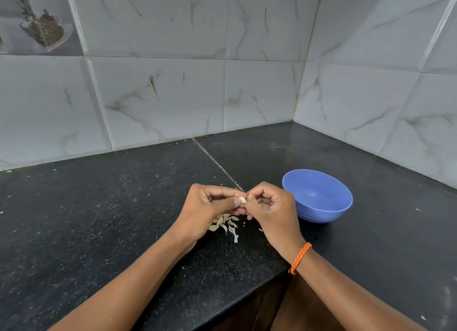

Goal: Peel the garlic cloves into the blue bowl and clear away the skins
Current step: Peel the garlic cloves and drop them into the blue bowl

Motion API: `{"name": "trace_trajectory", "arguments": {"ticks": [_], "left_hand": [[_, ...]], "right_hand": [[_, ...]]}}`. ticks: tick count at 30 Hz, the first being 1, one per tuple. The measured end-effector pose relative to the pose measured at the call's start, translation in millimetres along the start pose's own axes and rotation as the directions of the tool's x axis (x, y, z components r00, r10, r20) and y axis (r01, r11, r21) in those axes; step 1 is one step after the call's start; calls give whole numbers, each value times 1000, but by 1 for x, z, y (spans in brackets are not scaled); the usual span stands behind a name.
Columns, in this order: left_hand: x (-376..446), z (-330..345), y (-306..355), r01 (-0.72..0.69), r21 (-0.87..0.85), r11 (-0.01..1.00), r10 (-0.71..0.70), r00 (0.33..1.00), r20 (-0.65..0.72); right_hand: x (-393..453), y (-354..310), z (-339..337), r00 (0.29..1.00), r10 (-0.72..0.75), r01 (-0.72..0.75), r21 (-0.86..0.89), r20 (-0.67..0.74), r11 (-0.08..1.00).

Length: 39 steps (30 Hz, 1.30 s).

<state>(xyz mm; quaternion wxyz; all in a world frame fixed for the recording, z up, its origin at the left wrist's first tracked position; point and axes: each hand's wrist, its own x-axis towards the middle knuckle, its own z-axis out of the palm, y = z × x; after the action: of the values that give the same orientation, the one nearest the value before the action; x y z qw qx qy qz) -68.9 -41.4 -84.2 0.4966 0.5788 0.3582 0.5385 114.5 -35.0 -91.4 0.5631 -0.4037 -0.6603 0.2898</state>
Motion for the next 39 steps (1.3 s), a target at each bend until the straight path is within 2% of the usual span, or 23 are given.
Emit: {"name": "trace_trajectory", "arguments": {"ticks": [3, 6, 8, 12, 18, 24, 26, 28, 39], "left_hand": [[-1, 2, -1, 7, -8, 1000, -7, 1000, 29], [1, 2, -1, -8, -14, 1000, 8, 1000, -9], [2, 1, -2, -20, 9, 1000, 20, 999, -38], [5, -1, -6, -23, 108, 994, 32, 997, -77], [7, -3, -7, -22, 202, 979, 59, 982, -180], [6, -1, -5, -75, 332, 940, 148, 968, -201], [6, -1, -5, -82, 351, 933, 162, 965, -205], [5, 0, -5, -84, 353, 932, 164, 965, -203], [6, -1, -3, -64, 225, 972, 108, 976, -190]], "right_hand": [[4, 3, -3, 999, 43, -44, 66, 18, 997], [4, 3, -6, 991, 97, -109, 136, 91, 985], [4, 4, -6, 987, 115, -125, 86, 116, 988], [5, 11, -6, 996, 78, -77, -35, 47, 996], [6, 15, -7, 999, 22, -19, -83, 45, 996], [3, 13, -4, 995, 1, 15, -163, 99, 987], [3, 14, -4, 993, 37, -25, -103, 113, 994], [3, 14, -5, 991, 59, -55, -38, 124, 998], [6, 15, -6, 989, 49, -55, 41, 139, 998]]}}
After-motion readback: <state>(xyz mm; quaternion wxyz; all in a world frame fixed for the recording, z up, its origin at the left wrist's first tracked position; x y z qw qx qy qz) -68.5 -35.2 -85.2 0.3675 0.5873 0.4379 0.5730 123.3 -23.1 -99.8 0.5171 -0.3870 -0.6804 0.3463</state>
